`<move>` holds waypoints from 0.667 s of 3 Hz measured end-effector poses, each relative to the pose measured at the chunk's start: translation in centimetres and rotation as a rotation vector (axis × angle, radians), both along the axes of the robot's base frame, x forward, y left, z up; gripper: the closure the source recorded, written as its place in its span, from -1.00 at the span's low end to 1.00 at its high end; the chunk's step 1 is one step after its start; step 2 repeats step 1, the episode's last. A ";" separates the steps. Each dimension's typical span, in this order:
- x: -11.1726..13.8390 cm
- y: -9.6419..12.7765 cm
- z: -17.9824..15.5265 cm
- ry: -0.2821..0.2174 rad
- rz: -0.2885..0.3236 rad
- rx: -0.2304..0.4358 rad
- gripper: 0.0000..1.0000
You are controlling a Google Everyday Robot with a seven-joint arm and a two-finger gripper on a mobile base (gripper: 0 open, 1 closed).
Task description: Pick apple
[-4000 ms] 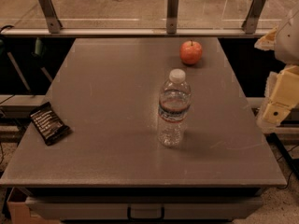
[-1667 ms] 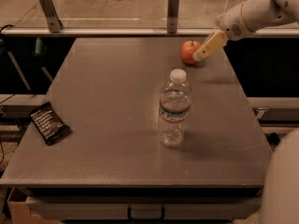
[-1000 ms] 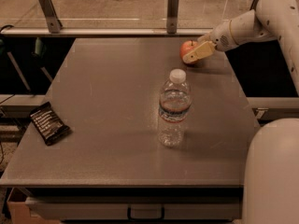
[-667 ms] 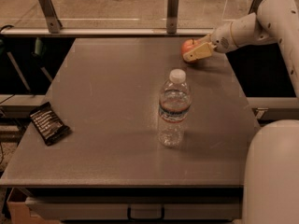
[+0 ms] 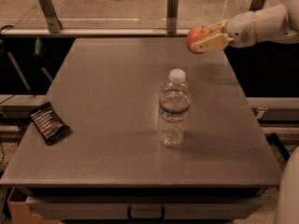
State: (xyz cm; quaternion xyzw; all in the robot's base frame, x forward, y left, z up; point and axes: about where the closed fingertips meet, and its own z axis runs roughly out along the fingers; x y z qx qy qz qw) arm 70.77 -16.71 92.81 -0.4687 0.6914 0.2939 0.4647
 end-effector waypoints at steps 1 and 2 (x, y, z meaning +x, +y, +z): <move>-7.1 2.8 4.6 -0.016 0.151 0.125 1.00; -7.1 2.8 4.6 -0.016 0.151 0.125 1.00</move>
Offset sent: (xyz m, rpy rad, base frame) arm 0.0000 0.0000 0.0000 0.0000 0.0000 0.0000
